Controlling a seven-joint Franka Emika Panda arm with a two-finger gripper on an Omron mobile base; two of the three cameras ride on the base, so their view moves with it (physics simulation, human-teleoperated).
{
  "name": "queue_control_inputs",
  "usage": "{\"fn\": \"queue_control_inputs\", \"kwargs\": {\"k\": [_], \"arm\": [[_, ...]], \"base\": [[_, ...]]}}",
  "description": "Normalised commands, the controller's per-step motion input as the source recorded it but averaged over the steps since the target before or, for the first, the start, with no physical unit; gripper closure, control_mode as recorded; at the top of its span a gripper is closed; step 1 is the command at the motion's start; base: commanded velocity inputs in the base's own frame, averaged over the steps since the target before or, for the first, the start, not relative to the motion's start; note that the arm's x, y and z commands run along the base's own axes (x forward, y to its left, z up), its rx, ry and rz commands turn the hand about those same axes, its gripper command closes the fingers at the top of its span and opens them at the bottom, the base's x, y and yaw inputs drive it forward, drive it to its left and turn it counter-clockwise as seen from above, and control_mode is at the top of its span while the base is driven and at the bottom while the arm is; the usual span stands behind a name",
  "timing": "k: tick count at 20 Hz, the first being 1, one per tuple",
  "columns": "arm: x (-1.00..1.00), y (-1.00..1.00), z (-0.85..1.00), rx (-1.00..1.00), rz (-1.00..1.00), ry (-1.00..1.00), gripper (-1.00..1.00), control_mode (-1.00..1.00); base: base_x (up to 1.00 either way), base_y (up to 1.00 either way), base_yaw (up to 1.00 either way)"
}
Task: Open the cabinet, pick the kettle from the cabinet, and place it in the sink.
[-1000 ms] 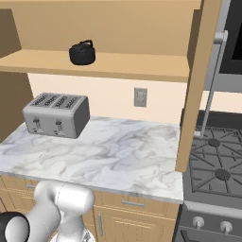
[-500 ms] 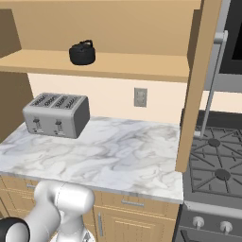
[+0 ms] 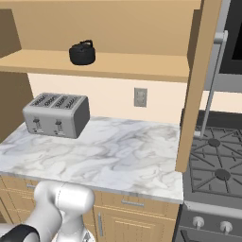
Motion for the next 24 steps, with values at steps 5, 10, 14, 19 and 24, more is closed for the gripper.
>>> {"fn": "queue_control_inputs", "kwargs": {"k": [5, 10, 14, 19, 24], "arm": [[0.03, -0.44, -0.03, 0.46, 0.11, 0.06, -1.00, -1.00], [0.21, -0.24, -0.01, 0.37, 0.20, 0.00, -1.00, -1.00], [0.35, -0.17, -0.02, 0.31, 0.22, 0.00, -1.00, -1.00], [0.36, -0.05, -0.06, 0.21, 0.20, 0.00, -1.00, -1.00], [0.36, 0.00, -0.10, 0.11, 0.19, 0.04, -1.00, -1.00]], "base": [[0.00, 0.00, 0.00], [0.00, 0.00, 0.00], [0.00, 0.00, 0.00], [0.00, 0.00, 0.00], [0.00, 0.00, 0.00]]}}
